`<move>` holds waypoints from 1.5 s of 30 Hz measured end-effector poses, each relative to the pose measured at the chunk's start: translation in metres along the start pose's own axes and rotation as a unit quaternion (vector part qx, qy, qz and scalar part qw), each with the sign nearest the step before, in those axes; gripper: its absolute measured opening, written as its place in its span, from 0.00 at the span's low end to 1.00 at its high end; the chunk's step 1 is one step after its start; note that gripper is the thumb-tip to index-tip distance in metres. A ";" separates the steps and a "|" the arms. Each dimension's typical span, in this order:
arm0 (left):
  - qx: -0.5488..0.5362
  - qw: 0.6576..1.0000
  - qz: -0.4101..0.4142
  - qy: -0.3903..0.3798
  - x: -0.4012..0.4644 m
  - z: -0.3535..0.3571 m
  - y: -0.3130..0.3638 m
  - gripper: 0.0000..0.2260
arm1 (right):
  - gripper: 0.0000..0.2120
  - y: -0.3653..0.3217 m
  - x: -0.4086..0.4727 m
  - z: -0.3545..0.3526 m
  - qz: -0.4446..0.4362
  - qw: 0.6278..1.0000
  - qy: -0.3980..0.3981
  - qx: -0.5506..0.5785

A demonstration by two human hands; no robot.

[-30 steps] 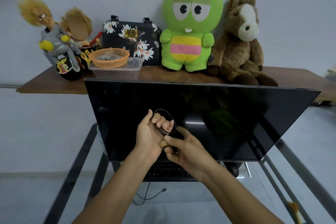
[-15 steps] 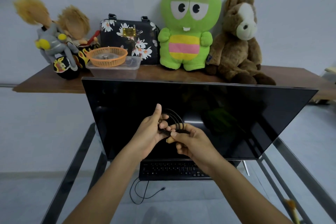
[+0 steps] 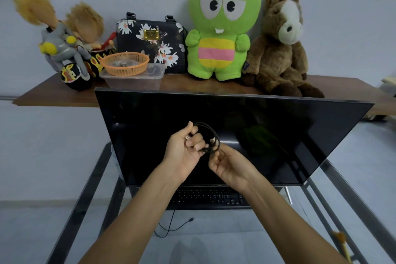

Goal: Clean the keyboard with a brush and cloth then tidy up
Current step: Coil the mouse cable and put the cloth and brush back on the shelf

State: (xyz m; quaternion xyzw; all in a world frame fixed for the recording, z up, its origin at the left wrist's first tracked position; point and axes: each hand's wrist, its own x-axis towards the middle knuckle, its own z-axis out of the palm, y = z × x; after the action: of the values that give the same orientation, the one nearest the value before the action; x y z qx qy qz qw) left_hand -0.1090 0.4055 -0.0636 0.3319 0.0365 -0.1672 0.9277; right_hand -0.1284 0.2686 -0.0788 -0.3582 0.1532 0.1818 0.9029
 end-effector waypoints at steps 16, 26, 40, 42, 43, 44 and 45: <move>0.323 0.944 0.044 0.056 0.018 -0.022 -0.017 0.15 | 0.03 0.015 -0.003 -0.007 -0.088 0.955 -0.049 -0.277; 0.197 0.978 -0.050 0.049 0.024 -0.013 -0.040 0.09 | 0.13 0.015 0.001 -0.036 -0.183 0.945 0.132 -0.238; 0.363 0.913 -0.187 0.029 0.075 0.002 -0.212 0.07 | 0.08 -0.028 -0.025 -0.219 -0.113 0.918 0.345 -0.160; 0.380 0.899 -0.215 0.026 0.086 0.007 -0.247 0.03 | 0.07 -0.033 -0.029 -0.257 -0.093 0.911 0.368 -0.160; 0.393 0.890 -0.228 0.027 0.092 0.007 -0.264 0.03 | 0.07 -0.034 -0.031 -0.274 -0.077 0.907 0.377 -0.169; 0.405 0.881 -0.242 0.033 0.097 0.005 -0.280 0.04 | 0.07 -0.036 -0.031 -0.290 -0.055 0.901 0.387 -0.188; 0.410 0.875 -0.254 0.044 0.101 0.001 -0.295 0.05 | 0.07 -0.036 -0.029 -0.306 -0.028 0.893 0.396 -0.214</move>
State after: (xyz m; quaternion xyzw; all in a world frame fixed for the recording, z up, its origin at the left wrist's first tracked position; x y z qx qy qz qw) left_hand -0.1125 0.1623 -0.2592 0.6688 0.0888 -0.3823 0.6314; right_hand -0.1834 0.0228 -0.2592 -0.5892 0.4453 0.0281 0.6736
